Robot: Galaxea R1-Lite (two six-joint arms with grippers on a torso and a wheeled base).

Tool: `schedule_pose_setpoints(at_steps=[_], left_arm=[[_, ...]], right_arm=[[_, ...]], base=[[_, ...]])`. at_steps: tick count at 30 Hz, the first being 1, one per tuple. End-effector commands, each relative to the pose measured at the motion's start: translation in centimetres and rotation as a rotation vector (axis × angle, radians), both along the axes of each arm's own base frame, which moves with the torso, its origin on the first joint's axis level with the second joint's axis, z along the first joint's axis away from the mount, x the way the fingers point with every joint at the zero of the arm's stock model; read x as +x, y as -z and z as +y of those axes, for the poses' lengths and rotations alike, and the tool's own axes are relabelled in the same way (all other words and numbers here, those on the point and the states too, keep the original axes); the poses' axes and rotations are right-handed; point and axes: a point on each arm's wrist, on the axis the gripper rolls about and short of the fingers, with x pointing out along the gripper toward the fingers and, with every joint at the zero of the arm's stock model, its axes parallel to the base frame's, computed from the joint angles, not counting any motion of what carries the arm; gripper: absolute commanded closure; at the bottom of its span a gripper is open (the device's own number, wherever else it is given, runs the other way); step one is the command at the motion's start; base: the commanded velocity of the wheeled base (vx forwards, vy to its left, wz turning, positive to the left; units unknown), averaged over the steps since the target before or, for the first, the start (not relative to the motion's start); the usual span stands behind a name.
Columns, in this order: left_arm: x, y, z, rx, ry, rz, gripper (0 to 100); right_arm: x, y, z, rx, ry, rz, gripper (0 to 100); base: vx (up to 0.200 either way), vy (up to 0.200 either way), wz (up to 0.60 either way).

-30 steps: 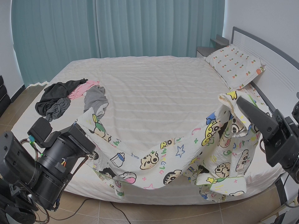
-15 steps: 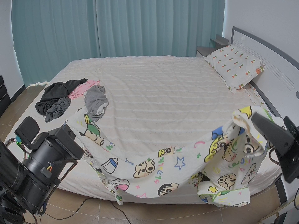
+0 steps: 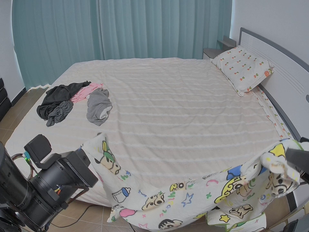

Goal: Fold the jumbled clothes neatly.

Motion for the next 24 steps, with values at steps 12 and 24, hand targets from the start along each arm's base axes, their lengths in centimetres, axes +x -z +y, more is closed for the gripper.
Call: schedule_pose_setpoints(at_steps=[12, 24], left_arm=[[4.2, -0.6, 2.7, -0.05, -0.031, 0.163, 100], [11.9, 2.4, 1.0, 0.08, -0.186, 0.258, 100]], right_arm=[[5.5, 0.6, 0.4, -0.086, 0.16, 0.196, 100], [14.2, 2.9, 0.2, -0.195, 0.321, 0.269, 100]], base=[[0.0, 0.0, 0.0], [0.0, 0.0, 0.0]])
